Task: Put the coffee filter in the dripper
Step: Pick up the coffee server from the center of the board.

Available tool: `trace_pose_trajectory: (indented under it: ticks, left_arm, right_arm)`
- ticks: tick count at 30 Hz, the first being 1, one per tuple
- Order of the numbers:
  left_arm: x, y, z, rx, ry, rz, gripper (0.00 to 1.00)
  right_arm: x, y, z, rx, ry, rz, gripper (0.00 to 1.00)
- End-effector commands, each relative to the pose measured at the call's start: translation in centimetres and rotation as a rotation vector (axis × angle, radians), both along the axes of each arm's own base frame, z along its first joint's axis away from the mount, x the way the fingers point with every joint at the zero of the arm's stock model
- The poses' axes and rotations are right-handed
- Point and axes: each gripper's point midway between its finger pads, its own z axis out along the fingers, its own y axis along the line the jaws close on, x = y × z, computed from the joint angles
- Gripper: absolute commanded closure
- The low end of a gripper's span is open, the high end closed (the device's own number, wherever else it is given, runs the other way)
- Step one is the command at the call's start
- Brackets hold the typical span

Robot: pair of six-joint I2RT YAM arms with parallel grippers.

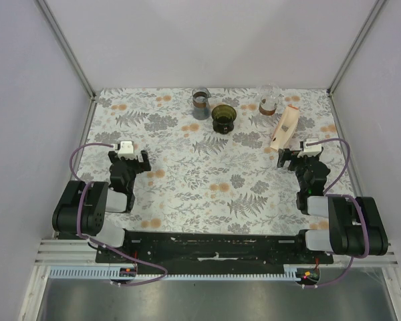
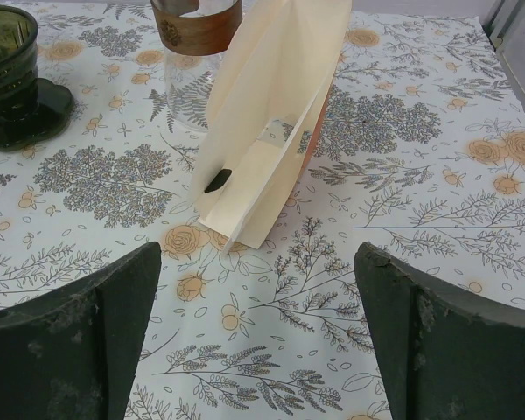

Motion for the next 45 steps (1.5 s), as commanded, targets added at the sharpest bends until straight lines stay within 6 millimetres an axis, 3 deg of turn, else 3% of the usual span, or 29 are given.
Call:
trace_pose_trajectory:
  ticks: [1, 9, 13, 20, 25, 27, 29, 34, 40, 44, 45]
  left_arm:
    - [0.8, 0.0, 1.6, 0.022, -0.052, -0.003, 0.0]
    - [0.8, -0.1, 2.1, 0.026, -0.069, -0.014, 0.0]
    - [0.6, -2.0, 3.8, 0.05, -0.043, -0.134, 0.0]
    - [2.0, -1.4, 7.1, 0.114, 0.158, -0.132, 0.03]
    - [1.0, -4.0, 10.3, 0.102, 0.307, -0.304, 0.09]
    - [0.6, -4.3, 11.4, 0.098, 0.343, -0.323, 0.1]
    - [0.4, -4.3, 12.4, 0.093, 0.369, -0.329, 0.11]
    - [-0.7, -5.6, 13.1, 0.045, 0.435, -0.397, 0.14]
    - [-1.2, -6.1, 12.3, 0.011, 0.479, -0.42, 0.2]
    - [-1.2, -6.0, 11.4, 0.011, 0.508, -0.414, 0.23]
    - [-1.1, -6.0, 11.4, 0.013, 0.51, -0.415, 0.24]
  right_arm:
    - [0.8, 0.1, 1.6, -0.014, -0.048, 0.006, 0.02]
    - [0.2, -0.4, 3.1, -0.003, -0.081, -0.028, 0.02]
    - [-0.1, -0.7, 4.2, 0.023, -0.021, -0.051, 0.02]
    - [-0.1, 2.5, 10.8, 0.12, 0.006, 0.101, 0.02]
    - [0.6, 1.3, 16.7, 0.124, 0.085, 0.027, 0.07]
    - [1.3, 0.4, 17.5, 0.112, 0.165, -0.02, 0.11]
    - [2.1, -0.2, 18.6, 0.096, 0.224, -0.053, 0.15]
    - [6.9, -1.2, 20.1, 0.063, 0.316, -0.091, 0.21]
    - [14.3, 0.4, 18.5, 0.069, 0.416, -0.009, 0.3]
    - [18.2, 1.2, 14.7, 0.012, 0.522, 0.038, 0.3]
    - [18.8, 2.9, 14.1, -0.008, 0.537, 0.071, 0.31]
